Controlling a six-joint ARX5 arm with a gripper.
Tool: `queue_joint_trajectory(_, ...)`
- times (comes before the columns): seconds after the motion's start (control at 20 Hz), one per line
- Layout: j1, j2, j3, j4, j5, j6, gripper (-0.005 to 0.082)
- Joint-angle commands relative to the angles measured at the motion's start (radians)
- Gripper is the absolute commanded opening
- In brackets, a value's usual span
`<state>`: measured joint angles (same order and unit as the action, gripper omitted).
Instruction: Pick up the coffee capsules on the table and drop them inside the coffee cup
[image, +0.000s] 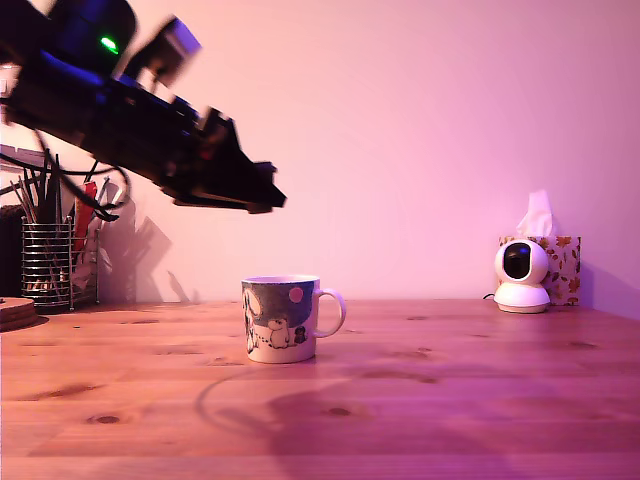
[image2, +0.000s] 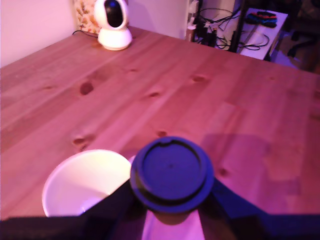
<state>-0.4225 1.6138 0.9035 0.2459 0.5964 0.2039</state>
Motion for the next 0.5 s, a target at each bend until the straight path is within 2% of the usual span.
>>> queue_joint_trajectory(0.0, 0.002, 0.035, 0.036, 0.008, 0.000, -0.020, 0.0196)
queue_joint_trajectory(0.25, 0.002, 0.105, 0.114, -0.014, -0.002, -0.022, 0.0196)
queue_joint_trajectory(0.45, 0.005, 0.143, 0.136, -0.013, -0.024, -0.022, 0.0196)
